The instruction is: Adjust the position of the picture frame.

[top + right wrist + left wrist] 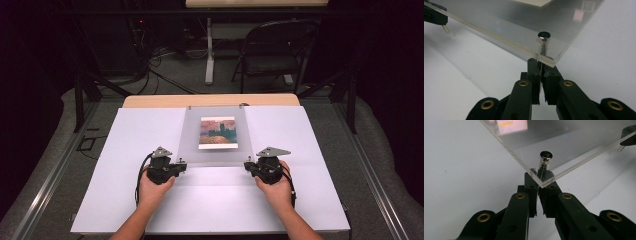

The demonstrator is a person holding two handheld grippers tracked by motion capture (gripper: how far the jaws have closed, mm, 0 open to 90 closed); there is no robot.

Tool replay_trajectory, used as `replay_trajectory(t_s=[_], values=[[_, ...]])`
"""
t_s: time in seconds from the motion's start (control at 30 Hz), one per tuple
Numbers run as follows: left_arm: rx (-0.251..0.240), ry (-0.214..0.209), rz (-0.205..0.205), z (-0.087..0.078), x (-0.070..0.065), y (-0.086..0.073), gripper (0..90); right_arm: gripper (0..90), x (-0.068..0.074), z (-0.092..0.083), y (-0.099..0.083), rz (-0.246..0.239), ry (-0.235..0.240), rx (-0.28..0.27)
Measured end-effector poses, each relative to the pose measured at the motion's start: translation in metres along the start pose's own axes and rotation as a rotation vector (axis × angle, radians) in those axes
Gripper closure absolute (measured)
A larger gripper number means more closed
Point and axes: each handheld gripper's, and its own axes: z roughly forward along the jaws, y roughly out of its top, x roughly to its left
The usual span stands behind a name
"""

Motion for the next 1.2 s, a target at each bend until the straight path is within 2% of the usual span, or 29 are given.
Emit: replay_trajectory(t_s=[0.27, 0.57, 1.03, 1.2], values=[[-0.007, 0.002, -0.002, 0.003, -0.001, -0.001, 84.2, 85.2, -0.002, 0.002, 0.0, -0.001, -0.006, -0.001], [0.027, -0.001, 0.001, 0.007, 0.001, -0.005, 83.7, 85.0, -0.003, 0.007, -0.005, 0.003, -0.003, 0.026], [0.008, 0.0, -0.014, 0.009, 0.002, -0.008, 82.7, 84.9, -0.004, 0.01, -0.01, 0.006, 0.0, 0.026], [-0.008, -0.028, -0.043, 0.008, 0.005, -0.009, 79.7, 79.2, -0.008, 0.01, -0.012, 0.06, 0.012, 0.016]])
